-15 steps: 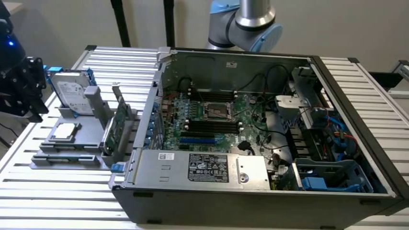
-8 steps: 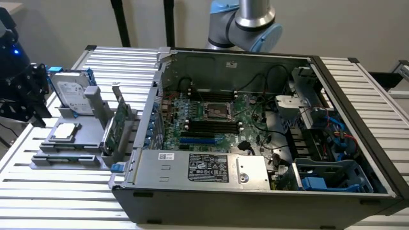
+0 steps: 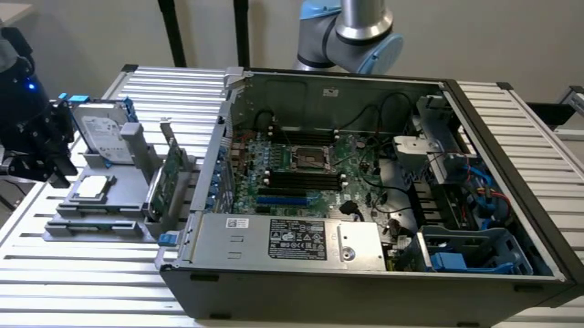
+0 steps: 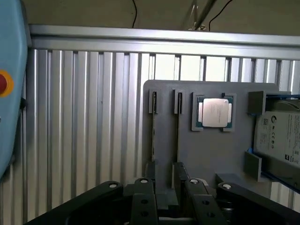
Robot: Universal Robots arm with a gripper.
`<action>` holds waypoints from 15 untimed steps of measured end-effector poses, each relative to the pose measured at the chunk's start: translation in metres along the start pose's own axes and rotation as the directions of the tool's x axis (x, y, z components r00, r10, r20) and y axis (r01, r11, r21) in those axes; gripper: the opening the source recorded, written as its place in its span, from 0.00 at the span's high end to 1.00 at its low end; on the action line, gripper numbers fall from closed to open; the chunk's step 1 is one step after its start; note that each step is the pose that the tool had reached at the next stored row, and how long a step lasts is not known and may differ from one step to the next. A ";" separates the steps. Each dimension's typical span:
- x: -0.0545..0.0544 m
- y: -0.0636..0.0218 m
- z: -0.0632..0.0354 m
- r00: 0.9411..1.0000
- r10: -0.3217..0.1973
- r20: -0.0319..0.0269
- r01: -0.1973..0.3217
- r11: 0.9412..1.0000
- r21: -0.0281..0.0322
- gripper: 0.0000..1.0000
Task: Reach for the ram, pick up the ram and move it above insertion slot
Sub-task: 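Pick up the ram and move it above insertion slot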
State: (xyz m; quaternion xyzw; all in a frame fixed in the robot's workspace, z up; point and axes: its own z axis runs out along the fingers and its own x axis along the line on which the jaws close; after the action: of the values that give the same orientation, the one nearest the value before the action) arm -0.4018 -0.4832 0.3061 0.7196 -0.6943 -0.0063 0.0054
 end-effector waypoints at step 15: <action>0.000 -0.0008 0.0274 1.000 -0.020 0.000 0.020 1.000 0.000 0.69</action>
State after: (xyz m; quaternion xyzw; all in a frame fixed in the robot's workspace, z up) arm -0.4014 -0.4834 0.2787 0.7264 -0.6872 -0.0063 0.0054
